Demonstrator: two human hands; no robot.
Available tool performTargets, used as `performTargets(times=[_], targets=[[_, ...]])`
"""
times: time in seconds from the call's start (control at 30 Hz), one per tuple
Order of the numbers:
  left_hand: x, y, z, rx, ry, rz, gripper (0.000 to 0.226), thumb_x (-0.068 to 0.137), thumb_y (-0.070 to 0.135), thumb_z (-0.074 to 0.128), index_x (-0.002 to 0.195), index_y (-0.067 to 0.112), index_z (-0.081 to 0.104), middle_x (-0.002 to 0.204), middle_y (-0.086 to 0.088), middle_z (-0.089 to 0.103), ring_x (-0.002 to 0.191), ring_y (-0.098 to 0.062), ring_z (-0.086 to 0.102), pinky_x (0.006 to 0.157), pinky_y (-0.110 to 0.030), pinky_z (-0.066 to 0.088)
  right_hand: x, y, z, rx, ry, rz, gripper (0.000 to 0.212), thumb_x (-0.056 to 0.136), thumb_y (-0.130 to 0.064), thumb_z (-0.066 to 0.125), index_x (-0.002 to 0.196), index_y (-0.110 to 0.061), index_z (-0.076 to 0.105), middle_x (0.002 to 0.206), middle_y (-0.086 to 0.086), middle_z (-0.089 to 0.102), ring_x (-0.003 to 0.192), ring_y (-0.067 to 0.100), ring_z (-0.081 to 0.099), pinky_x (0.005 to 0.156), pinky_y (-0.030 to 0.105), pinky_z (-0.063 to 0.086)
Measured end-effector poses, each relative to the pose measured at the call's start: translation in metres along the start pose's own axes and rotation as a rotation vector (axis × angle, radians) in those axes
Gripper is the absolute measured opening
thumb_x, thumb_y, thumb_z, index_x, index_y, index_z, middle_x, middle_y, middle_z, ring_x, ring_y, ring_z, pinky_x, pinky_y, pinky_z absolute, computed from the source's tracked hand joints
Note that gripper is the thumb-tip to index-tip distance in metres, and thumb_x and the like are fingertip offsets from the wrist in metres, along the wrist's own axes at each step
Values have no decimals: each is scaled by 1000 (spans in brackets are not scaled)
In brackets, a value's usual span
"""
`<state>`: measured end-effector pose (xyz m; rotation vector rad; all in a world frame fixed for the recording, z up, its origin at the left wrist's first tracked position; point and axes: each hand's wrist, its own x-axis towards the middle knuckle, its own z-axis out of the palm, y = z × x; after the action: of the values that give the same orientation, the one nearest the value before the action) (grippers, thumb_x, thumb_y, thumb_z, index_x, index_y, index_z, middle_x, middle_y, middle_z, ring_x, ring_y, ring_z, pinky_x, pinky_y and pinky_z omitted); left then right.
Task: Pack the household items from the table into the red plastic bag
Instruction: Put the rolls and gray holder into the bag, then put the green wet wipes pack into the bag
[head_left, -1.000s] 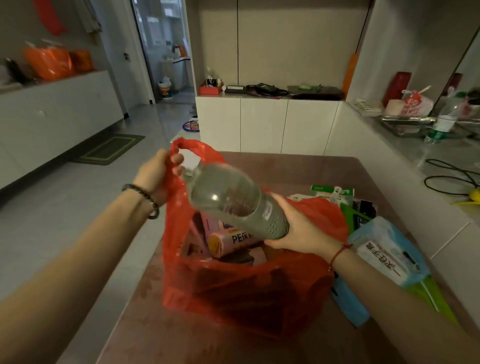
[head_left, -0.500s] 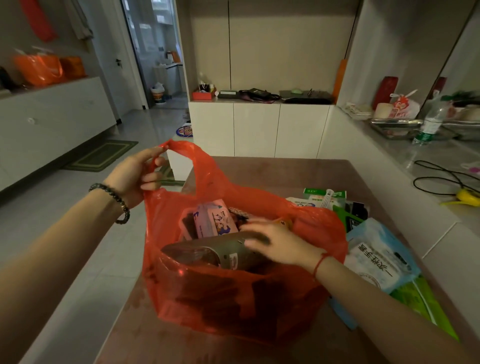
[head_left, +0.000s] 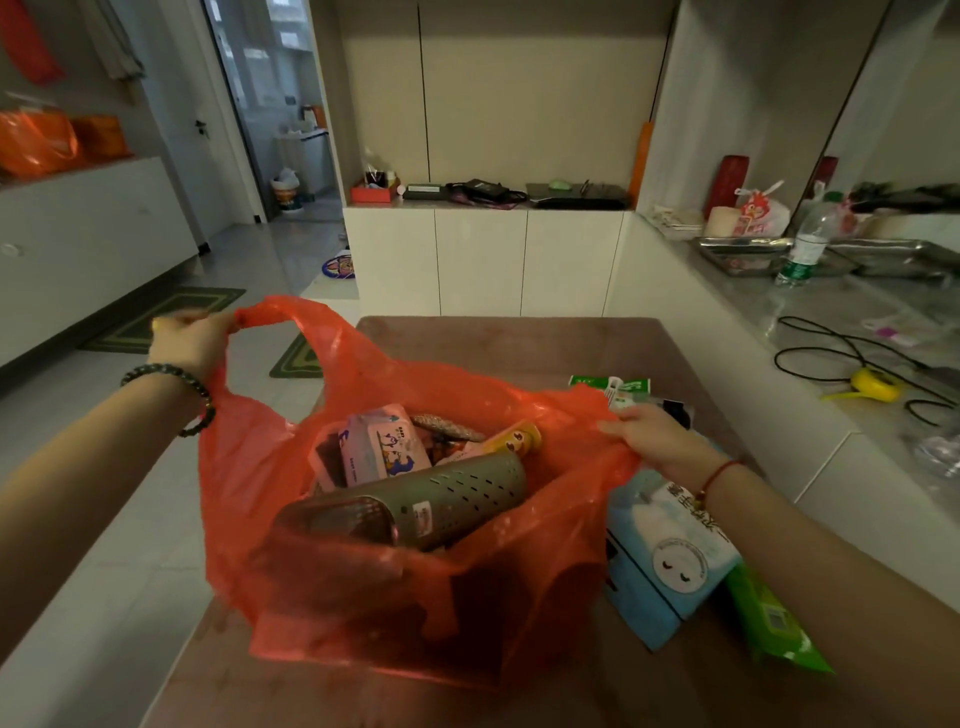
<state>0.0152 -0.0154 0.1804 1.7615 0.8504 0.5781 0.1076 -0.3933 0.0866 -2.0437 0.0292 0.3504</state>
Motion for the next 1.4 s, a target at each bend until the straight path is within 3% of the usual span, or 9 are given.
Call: performTargets(times=[0.1, 0.2, 0.33, 0.43, 0.5, 0.8, 1.13, 1.3, 1.4], targets=[[-25, 21, 14, 62, 162, 442, 46, 77, 13, 49, 122, 7, 45, 121, -16, 52, 117, -32, 48, 101, -43, 41, -18, -31, 7, 20, -51, -164, 10, 88, -8, 56, 81, -5, 63, 72, 9, 60, 58, 16, 58, 55, 22, 47], [-78, 41, 54, 55, -141, 801, 30, 79, 14, 47, 98, 37, 46, 95, 8, 56, 91, -9, 53, 85, -20, 44, -35, -48, 21, 184, -116, -275, 16, 89, -10, 56, 74, -12, 58, 58, -3, 55, 43, 2, 52, 42, 13, 42], [-136, 24, 138, 323, -725, 704, 27, 90, 32, 47, 118, 31, 47, 105, 5, 58, 97, -12, 56, 87, -21, 46, -56, -49, 46, 168, -172, -479, 9, 88, -3, 54, 92, -7, 60, 55, -14, 58, 48, -3, 53, 51, 12, 43], [-159, 4, 187, 281, -860, 589, 36, 89, 19, 52, 125, 22, 48, 121, -9, 55, 103, -15, 53, 99, -28, 41, -66, -22, 53, -95, -104, -641, 34, 82, 0, 56, 116, 0, 55, 105, 9, 65, 99, 5, 60, 84, 25, 50], [-156, -8, 205, 449, -900, 579, 37, 84, 5, 51, 120, 16, 53, 122, -11, 58, 100, -17, 56, 97, -28, 43, -70, 9, 43, -195, -251, -644, 23, 84, -16, 60, 105, -7, 62, 89, -5, 66, 82, -8, 57, 74, 16, 46], [-173, -28, 221, 983, -905, 780, 53, 83, 7, 43, 129, 33, 44, 132, -2, 55, 121, -23, 52, 96, -29, 40, -49, 172, 0, 632, 491, 378, 40, 80, 1, 65, 117, 6, 51, 119, 24, 59, 107, 37, 58, 85, 43, 50], [-244, -40, 259, 1289, -806, 990, 69, 90, 27, 44, 147, 17, 5, 146, -11, 35, 137, -33, 25, 117, -51, 0, -12, 174, 11, 741, 562, 396, 32, 82, 2, 61, 113, 8, 56, 118, 28, 60, 107, 40, 58, 83, 43, 51], [-252, -41, 266, 527, -890, 806, 95, 81, 42, 60, 147, 20, -5, 157, -2, 4, 144, -19, 4, 119, -33, 6, -51, 145, -46, 504, 568, -141, 23, 84, -12, 63, 107, -14, 60, 101, 1, 68, 91, 10, 67, 70, 23, 57], [-248, -25, 273, -66, -946, 447, 91, 69, 30, 76, 140, 25, 20, 145, 0, 36, 129, -9, 41, 108, -30, 37, -77, 129, -87, 516, 371, -276, 28, 74, -27, 67, 102, -23, 64, 95, -5, 73, 87, 8, 70, 67, 23, 57]])
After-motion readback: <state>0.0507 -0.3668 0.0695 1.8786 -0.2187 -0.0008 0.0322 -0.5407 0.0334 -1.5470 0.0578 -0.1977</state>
